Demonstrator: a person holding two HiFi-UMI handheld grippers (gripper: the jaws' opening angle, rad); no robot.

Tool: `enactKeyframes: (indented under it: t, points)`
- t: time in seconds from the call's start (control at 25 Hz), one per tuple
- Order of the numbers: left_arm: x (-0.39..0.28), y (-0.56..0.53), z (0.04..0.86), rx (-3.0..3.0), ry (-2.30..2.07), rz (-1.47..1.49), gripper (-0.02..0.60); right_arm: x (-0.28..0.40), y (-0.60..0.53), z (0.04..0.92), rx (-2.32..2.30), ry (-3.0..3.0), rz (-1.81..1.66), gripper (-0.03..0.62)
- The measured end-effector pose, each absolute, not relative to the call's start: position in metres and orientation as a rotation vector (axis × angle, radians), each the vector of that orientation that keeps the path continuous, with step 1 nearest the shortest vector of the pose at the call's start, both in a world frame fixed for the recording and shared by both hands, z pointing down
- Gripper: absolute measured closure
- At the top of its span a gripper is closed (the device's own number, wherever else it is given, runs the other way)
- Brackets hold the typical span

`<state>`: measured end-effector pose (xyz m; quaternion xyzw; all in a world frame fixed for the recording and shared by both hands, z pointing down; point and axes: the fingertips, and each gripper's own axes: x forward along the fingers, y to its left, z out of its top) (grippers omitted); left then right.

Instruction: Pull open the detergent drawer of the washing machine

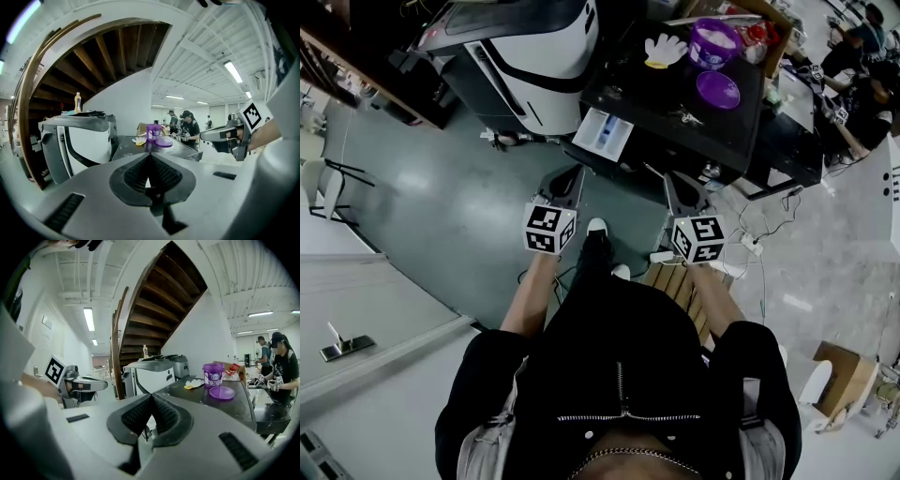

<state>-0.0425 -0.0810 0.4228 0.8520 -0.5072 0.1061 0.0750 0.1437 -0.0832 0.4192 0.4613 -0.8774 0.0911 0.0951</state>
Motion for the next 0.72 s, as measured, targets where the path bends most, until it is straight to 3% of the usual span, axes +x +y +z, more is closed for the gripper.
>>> enactKeyframes:
  t: [0.72]
  points:
    - [-0.023, -0.067, 0.406, 2.600, -1.510, 0.295, 0.560, 0.163, -0.072, 0.394, 1.436, -2.617, 0.219, 0.589]
